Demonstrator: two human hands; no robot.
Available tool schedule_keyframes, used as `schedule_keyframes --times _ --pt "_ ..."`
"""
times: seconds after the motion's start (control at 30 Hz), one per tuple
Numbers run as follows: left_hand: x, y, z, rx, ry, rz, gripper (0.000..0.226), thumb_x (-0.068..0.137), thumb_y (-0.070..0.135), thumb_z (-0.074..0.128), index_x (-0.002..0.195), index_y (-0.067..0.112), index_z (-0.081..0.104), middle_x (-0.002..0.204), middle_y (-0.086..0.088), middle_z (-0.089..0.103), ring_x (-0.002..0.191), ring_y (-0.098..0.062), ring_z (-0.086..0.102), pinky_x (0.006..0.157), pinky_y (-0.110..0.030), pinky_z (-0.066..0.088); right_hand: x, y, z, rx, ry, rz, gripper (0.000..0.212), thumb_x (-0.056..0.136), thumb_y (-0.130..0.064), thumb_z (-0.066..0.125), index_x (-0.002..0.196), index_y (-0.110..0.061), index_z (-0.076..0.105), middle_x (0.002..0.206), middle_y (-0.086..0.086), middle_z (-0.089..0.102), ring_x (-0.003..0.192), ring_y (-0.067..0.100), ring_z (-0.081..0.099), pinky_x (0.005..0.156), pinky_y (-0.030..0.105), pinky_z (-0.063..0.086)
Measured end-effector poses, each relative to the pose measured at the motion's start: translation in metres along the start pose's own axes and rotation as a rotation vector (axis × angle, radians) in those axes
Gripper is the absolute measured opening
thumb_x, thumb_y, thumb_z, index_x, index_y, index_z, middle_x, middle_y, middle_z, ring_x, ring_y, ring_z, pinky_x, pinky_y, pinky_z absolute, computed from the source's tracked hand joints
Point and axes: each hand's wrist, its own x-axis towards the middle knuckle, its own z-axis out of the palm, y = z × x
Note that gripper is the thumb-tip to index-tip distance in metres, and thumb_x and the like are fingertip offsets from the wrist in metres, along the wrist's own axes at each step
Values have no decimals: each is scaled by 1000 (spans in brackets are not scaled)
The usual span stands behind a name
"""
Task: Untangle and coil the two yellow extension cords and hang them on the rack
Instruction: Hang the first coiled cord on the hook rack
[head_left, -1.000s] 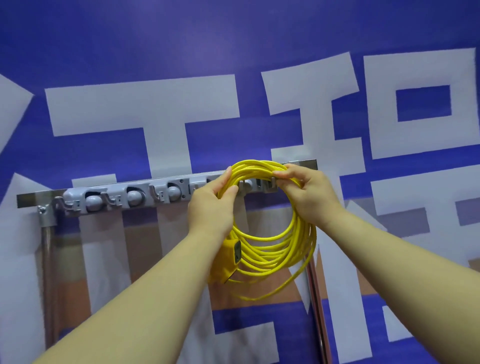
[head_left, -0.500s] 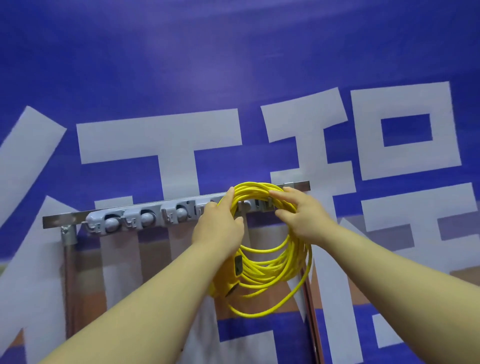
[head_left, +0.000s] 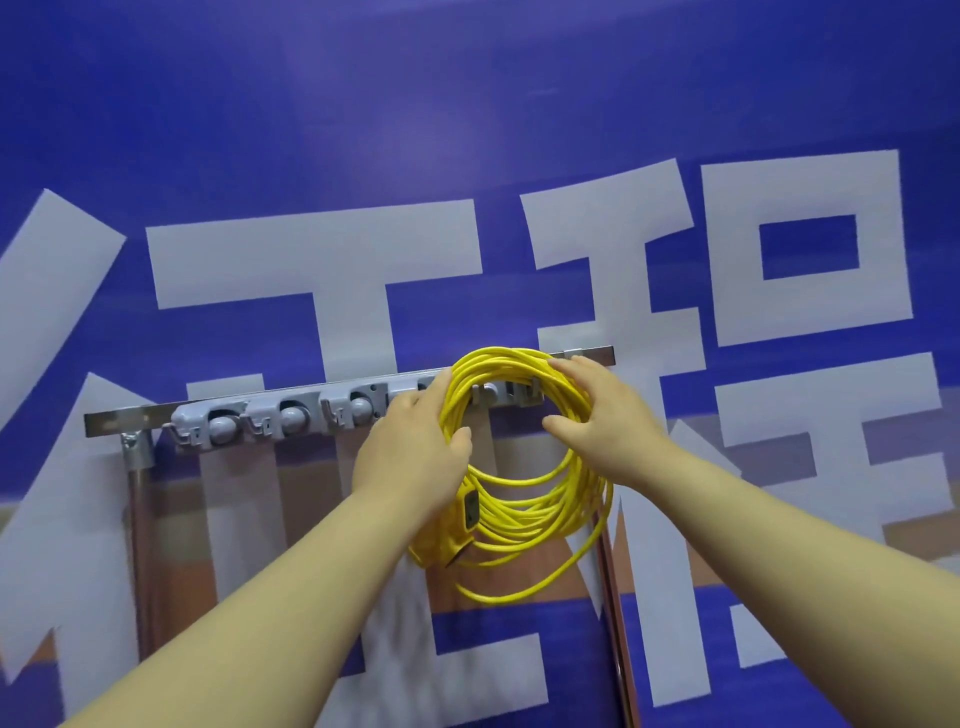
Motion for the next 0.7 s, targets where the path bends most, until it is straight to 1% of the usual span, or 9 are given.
schedule_keyframes --times 0.03,0.1,0.13,0.23,0.33,0.43,0.57,0.63,0.7 --pt "-6 -3 -2 -3 8 6 69 96 48 51 157 43 19 150 1 45 130 -28 50 98 -47 51 -4 0 -1 -28 3 3 68 88 -37 70 149 -35 40 148 -6 45 133 22 47 100 34 48" --pt "-21 -10 -7 -16 10 24 71 93 51 52 156 44 20 149 4 46 132 -27 48 101 -49 49 -18 -5 -3 -107 0 -12 71 86 -41 71 149 -35 38 157 -3 36 144 23 36 110 40 39" --pt "-30 -13 -9 -24 2 37 72 91 53 52 156 43 21 148 4 46 132 -25 47 102 -48 49 -26 -8 -4 -143 -7 -26 72 86 -42 71 150 -35 38 160 -3 33 146 23 32 112 42 37" --pt "-63 -23 -15 -5 -28 77 74 87 60 52 154 42 27 146 7 45 133 -23 45 104 -47 47 -55 -20 -5 -204 -67 -48 75 84 -48 71 150 -38 36 162 -7 28 147 20 29 116 47 36" --pt "-98 -36 -19 18 -84 83 74 90 60 58 155 42 29 152 7 40 138 -21 39 107 -44 45 -83 -29 -2 -243 -133 -51 77 84 -51 70 150 -41 34 163 -6 25 149 19 25 119 46 31" --pt "-134 -49 -23 29 -148 57 75 90 60 58 155 45 24 161 5 31 146 -21 31 111 -45 41 -115 -41 6 -284 -188 -92 77 81 -52 71 149 -39 37 161 -3 30 147 20 29 117 45 30" --pt "-190 -67 -27 35 -239 55 76 91 57 59 156 46 22 164 6 25 148 -19 27 114 -41 37 -170 -55 30 -339 -253 -168 72 77 -54 66 144 -37 44 150 -4 41 139 20 38 114 48 32" --pt "-222 -81 -27 50 -319 61 75 91 58 58 155 48 20 165 8 21 149 -16 25 115 -38 36 -201 -61 46 -315 -275 -194 67 77 -52 64 140 -35 49 143 -5 47 134 20 43 110 45 37" --pt "-255 -100 -23 70 -403 57 74 91 60 57 155 50 21 165 9 21 149 -15 25 114 -37 36 -230 -64 64 -267 -297 -204 62 76 -49 64 135 -31 55 137 -5 52 128 20 49 103 43 42"
